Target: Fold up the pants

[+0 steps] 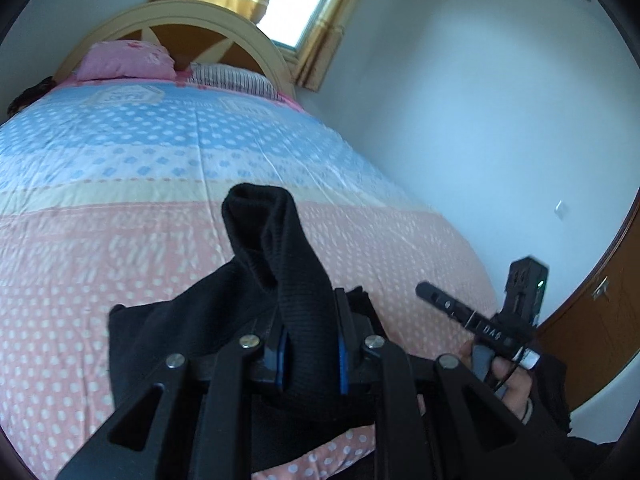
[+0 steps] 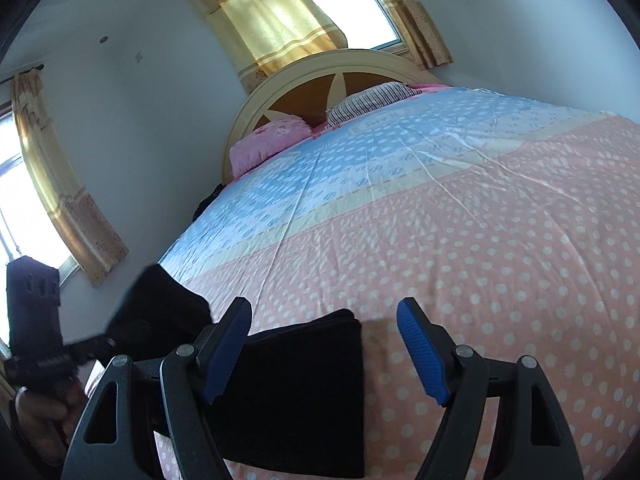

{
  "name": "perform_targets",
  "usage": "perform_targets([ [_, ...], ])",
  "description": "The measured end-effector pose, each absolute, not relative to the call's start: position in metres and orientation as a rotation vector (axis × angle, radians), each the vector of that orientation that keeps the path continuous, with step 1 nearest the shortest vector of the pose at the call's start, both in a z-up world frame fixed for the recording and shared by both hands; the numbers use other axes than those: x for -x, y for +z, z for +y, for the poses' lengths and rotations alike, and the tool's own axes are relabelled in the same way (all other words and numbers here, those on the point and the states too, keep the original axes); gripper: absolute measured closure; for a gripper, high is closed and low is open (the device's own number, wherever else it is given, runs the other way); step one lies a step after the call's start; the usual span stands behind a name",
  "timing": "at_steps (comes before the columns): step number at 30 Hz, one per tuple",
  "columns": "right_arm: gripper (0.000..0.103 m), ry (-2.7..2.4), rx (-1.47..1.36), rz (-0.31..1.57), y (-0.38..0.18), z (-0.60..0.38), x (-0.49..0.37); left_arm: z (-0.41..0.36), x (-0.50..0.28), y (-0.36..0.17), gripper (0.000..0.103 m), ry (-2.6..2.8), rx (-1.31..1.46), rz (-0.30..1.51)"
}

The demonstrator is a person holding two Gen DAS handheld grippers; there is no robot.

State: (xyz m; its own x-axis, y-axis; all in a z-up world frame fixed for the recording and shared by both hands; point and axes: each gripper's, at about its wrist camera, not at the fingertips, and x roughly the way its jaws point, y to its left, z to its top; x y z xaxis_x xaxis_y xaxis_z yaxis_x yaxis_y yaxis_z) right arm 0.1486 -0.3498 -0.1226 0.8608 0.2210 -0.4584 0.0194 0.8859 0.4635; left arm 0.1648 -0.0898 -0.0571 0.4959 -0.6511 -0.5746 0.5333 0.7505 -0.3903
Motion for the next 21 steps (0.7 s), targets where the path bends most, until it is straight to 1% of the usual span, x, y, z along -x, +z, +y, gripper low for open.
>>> perform_targets([
  [5,0.027,0.095,-0.498,0.548,-0.133,-0.356,-0.155,-0.137,-0.175,-0.094,0.084,-0.709,0.088,0.844],
  [10,0.027,0.096,-0.512,0.574,-0.143,-0.360,-0.159,-0.175,-0.177,-0.121,0.084,-0.682,0.011,0.870],
  [14,0.027,0.086,-0.520,0.582,-0.148,-0.364,-0.160,-0.193,-0.168,-0.128,0.079,-0.699,-0.028,0.879],
  [15,0.027,0.085,-0.524,0.582,-0.149,-0.366,-0.160,-0.195,-0.165,-0.127,0.077,-0.728,-0.015,0.883],
  [17,0.027,0.086,-0.526,0.579,-0.149,-0.367,-0.160,-0.196,-0.156,-0.120,0.069,-0.770,0.005,0.867],
  [19,0.027,0.102,-0.533,0.578,-0.147,-0.367,-0.160,-0.195,-0.145,-0.109,0.058,-0.790,-0.009,0.829],
  [20,0.027,0.124,-0.540,0.582,-0.145,-0.365,-0.161,-0.191,-0.141,-0.105,0.055,-0.788,-0.012,0.809],
  [21,0.027,0.149,-0.543,0.586,-0.143,-0.362,-0.161,-0.186,-0.139,-0.101,0.050,-0.787,-0.010,0.793],
])
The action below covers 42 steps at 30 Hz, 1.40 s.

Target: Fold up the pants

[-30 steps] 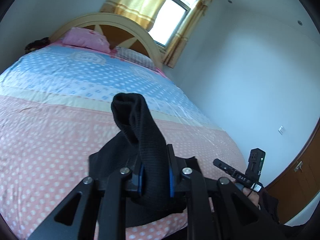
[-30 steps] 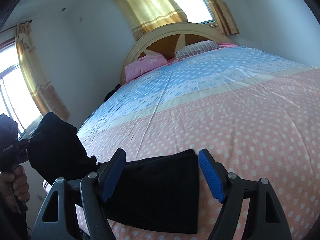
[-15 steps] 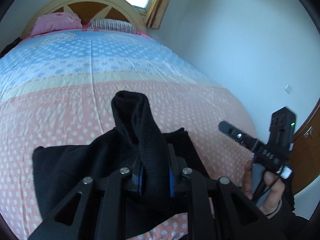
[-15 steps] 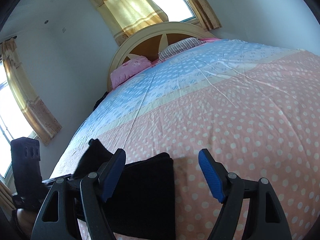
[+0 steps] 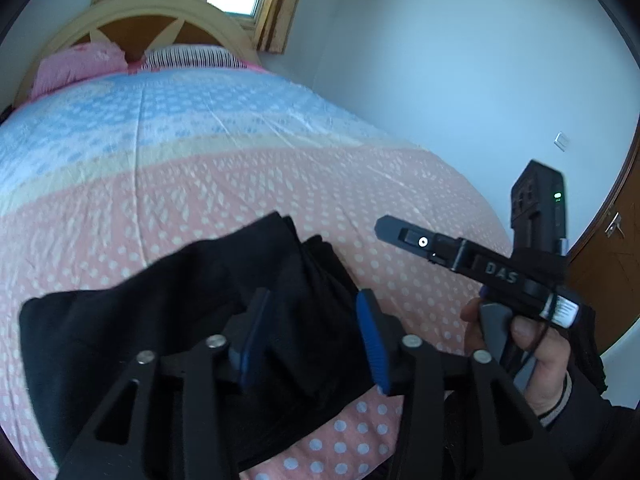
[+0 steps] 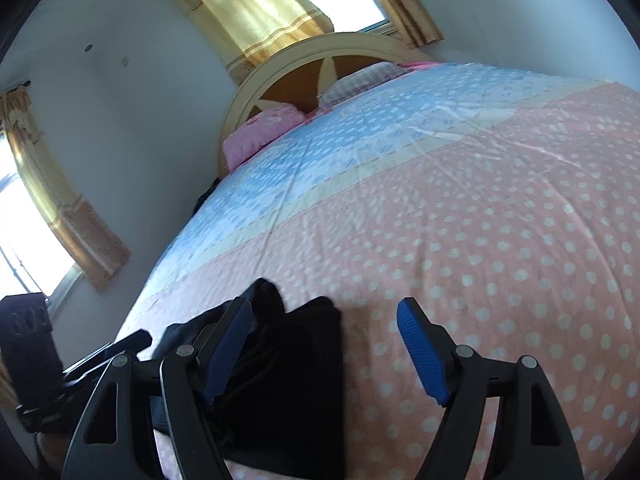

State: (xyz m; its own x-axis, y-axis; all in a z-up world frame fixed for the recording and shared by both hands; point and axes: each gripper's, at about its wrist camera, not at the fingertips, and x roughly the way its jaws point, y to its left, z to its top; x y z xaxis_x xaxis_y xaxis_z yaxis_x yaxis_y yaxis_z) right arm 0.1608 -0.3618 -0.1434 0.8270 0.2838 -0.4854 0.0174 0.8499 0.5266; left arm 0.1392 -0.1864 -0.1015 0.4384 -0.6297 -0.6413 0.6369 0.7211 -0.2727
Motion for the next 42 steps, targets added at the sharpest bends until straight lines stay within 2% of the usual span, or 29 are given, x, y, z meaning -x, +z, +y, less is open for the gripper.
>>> perform_targets([
  [6,0.021,0.262,-0.479,0.644,-0.130,-0.321,-0.168,-0.122,-0.136,-0.093,0.025,-0.624,-0.006,0.648],
  [11,0.022,0.273,-0.430,0.806,-0.145,-0.290,-0.190,-0.073,-0.158,-0.115,0.024,-0.440,0.004,0.666],
  [12,0.044,0.268,-0.421,0.821,-0.150,-0.286,-0.191,-0.065,-0.163,-0.118,0.024,-0.425,0.029,0.680],
  [13,0.062,0.281,-0.408,0.819,-0.152,-0.282,-0.190,-0.057,-0.168,-0.123,0.024,-0.411,0.055,0.692],
  [14,0.086,0.303,-0.393,0.822,-0.152,-0.279,-0.189,-0.053,-0.173,-0.127,0.024,-0.394,0.065,0.700],
  [20,0.088,0.310,-0.402,0.727,-0.137,-0.298,-0.158,-0.040,-0.194,-0.145,0.024,-0.358,0.109,0.746],
  [27,0.086,0.262,-0.482,0.851,-0.184,-0.330,-0.158,-0.050,-0.204,-0.149,0.021,-0.373,0.067,0.739],
  [29,0.082,0.266,-0.493,0.844,-0.181,-0.333,-0.157,-0.057,-0.205,-0.153,0.018,-0.378,0.034,0.745],
  [31,0.072,0.238,-0.453,0.839,-0.174,-0.331,-0.157,-0.063,-0.205,-0.160,0.018,-0.366,-0.019,0.751],
  [32,0.058,0.196,-0.416,0.826,-0.169,-0.332,-0.155,-0.065,-0.206,-0.162,0.018,-0.359,-0.044,0.756],
  [33,0.050,0.162,-0.390,0.809,-0.165,-0.332,-0.156,-0.066,-0.206,-0.164,0.016,-0.355,-0.052,0.755],
  [38,0.048,0.225,-0.350,0.666,-0.130,-0.317,-0.167,-0.055,-0.209,-0.154,0.015,-0.318,-0.047,0.724],
  [41,0.048,0.323,-0.354,0.667,-0.132,-0.308,-0.193,-0.051,-0.217,-0.152,0.014,-0.299,-0.060,0.719],
  [42,0.048,0.313,-0.354,0.728,-0.143,-0.308,-0.207,-0.051,-0.219,-0.153,0.014,-0.297,-0.062,0.721],
])
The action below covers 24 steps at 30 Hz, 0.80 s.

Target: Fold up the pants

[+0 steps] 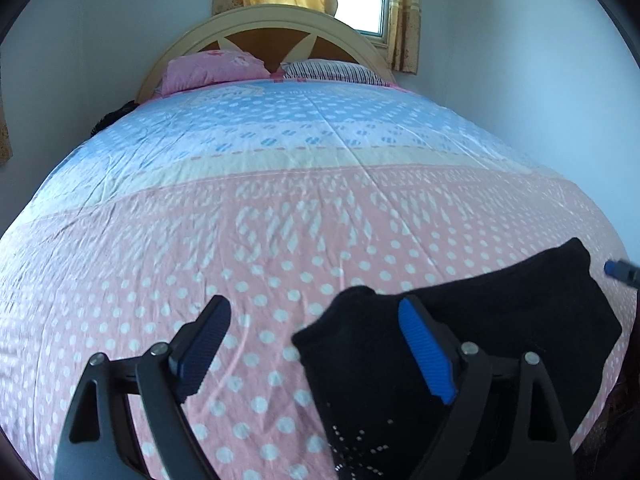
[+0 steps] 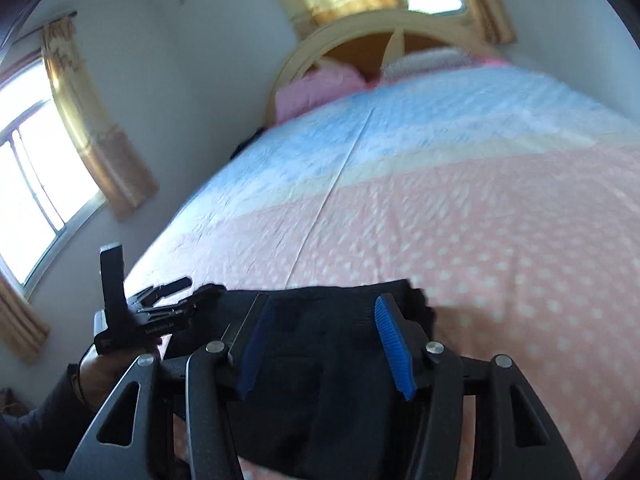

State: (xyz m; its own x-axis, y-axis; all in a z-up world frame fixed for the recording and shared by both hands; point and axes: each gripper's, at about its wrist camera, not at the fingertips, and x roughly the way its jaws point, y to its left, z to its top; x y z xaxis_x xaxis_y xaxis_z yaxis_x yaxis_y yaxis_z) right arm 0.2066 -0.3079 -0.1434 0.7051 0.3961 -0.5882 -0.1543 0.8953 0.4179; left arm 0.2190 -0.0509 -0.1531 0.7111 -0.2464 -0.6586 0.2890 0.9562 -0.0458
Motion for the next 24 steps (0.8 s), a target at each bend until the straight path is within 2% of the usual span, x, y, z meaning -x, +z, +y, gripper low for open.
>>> perform_targets([
  [2,0.048,0.283,-0.382,0.829,-0.163,-0.311,-0.220,-0.053,-0.226,-0.159,0.014,-0.291,-0.078,0.738],
  [6,0.048,0.280,-0.374,0.763,-0.152,-0.314,-0.193,-0.057,-0.233,-0.169,0.014,-0.301,-0.081,0.780],
  [10,0.049,0.277,-0.294,0.722,-0.140,-0.308,-0.151,-0.049,-0.217,-0.158,0.014,-0.326,-0.051,0.764],
  [12,0.079,0.255,-0.246,0.767,-0.146,-0.304,-0.143,-0.046,-0.203,-0.152,0.014,-0.354,-0.035,0.754],
  [13,0.083,0.253,-0.236,0.801,-0.153,-0.303,-0.138,-0.044,-0.190,-0.148,0.013,-0.371,-0.027,0.742],
  [16,0.087,0.241,-0.217,0.833,-0.170,-0.303,-0.127,-0.049,-0.163,-0.146,0.005,-0.407,-0.044,0.720],
  [22,0.087,0.263,-0.261,0.824,-0.181,-0.315,-0.133,-0.066,-0.148,-0.176,0.004,-0.412,-0.128,0.777],
  [24,0.087,0.259,-0.250,0.818,-0.179,-0.312,-0.127,-0.062,-0.153,-0.179,0.000,-0.410,-0.088,0.787],
])
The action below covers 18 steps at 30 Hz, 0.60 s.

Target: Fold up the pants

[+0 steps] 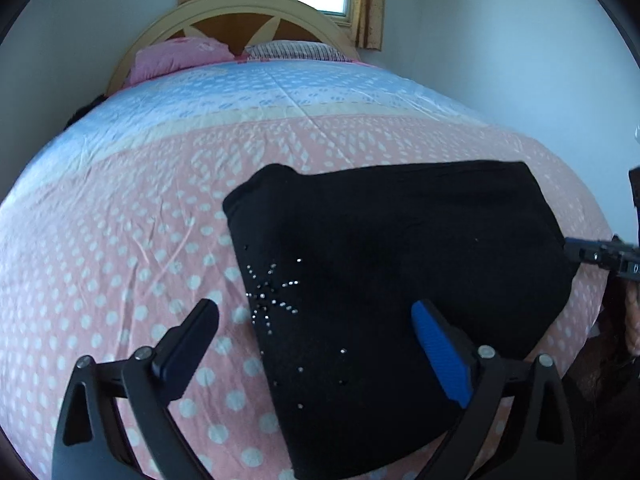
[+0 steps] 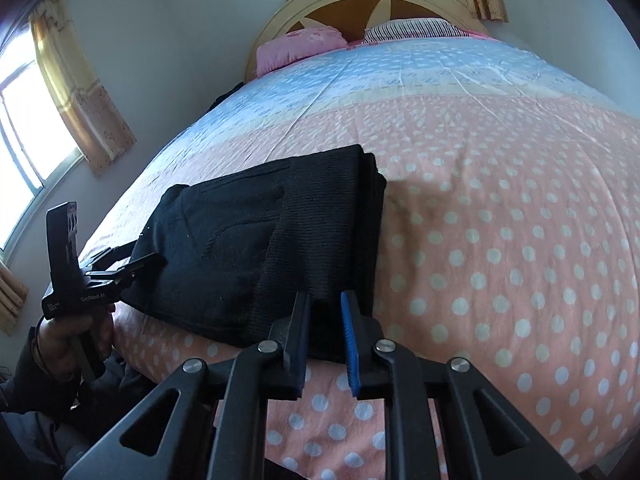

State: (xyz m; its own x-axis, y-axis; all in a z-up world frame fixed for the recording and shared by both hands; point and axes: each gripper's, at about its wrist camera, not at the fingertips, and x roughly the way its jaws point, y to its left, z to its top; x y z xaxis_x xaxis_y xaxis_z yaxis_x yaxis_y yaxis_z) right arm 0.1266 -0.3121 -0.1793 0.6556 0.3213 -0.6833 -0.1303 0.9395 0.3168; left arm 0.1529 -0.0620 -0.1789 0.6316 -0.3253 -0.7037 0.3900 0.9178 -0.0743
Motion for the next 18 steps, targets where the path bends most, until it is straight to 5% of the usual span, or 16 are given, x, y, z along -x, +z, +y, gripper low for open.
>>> perform_targets([
  [10,0.083,0.212,-0.223,0.813,-0.171,-0.308,-0.124,-0.058,-0.146,-0.171,0.000,-0.380,-0.097,0.758],
  [15,0.057,0.176,-0.247,0.837,-0.181,-0.315,-0.127,-0.057,-0.146,-0.170,0.000,-0.378,-0.108,0.756],
  [18,0.052,0.183,-0.334,0.855,-0.186,-0.331,-0.129,-0.056,-0.148,-0.171,0.000,-0.387,-0.098,0.762],
])
